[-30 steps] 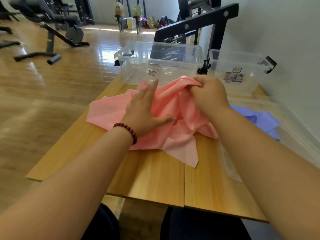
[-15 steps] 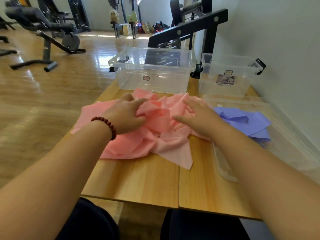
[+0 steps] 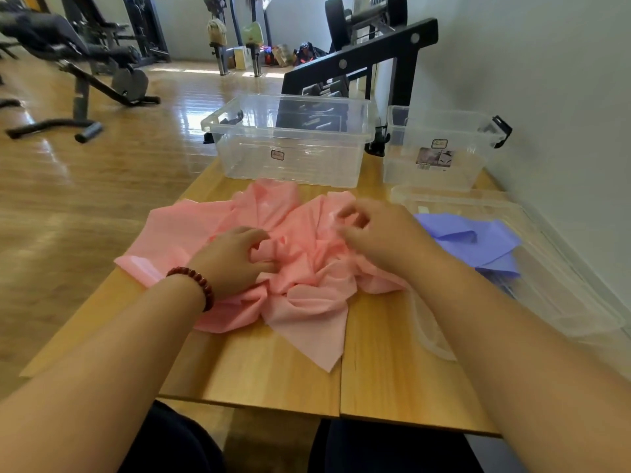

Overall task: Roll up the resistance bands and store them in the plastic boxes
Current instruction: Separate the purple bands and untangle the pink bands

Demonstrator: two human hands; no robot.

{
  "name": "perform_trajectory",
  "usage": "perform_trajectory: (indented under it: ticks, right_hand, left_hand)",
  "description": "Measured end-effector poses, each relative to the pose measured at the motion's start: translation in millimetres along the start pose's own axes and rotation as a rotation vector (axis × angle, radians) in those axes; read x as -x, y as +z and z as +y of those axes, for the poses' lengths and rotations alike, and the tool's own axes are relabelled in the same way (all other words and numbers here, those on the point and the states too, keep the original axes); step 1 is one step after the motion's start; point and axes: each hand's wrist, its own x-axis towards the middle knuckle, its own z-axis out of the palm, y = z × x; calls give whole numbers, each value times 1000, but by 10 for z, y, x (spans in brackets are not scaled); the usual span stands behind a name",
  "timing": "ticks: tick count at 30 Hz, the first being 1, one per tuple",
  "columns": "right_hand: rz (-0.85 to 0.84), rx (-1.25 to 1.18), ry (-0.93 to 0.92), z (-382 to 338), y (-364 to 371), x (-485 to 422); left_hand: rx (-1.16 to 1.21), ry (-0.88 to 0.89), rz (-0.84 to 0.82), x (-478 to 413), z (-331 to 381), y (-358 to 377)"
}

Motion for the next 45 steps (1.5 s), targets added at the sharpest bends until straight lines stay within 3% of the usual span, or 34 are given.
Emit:
perform_trajectory:
  ticks: [2,6,8,14,22,27,29,33,37,45]
  right_hand:
    - [87,137,10,-10,33,-163]
    - [-224,213,170,-10,411,-341]
    - [-307,272,154,-45,617,-291]
    - [-254,364,-61,-48,720,-19]
    - [-86,353,-41,75,668,173]
    - [131,304,38,-55,417,189]
    - [7,262,-10,-119,439,223]
    - [-201,451,43,-8,646,150]
    - [-268,492,142,43,667,-23]
    - [-271,555,169,113,583,-284]
  left_hand:
    - [-1,17,50,52,-25,21]
    - [34,24,137,83,-11,59]
    - [91,-13,143,73,-22,78]
    - [-164,-57,-12,36,38,152]
    - [-111,-22,23,172,94,184]
    - [-133,-15,36,86,118,249]
    - [-151,-16,61,40,136,293]
    - [-177,-23,66,-25,172,319]
    - [-179,-40,89,-104,210,326]
    - [-152,-63,113,-333,325,343]
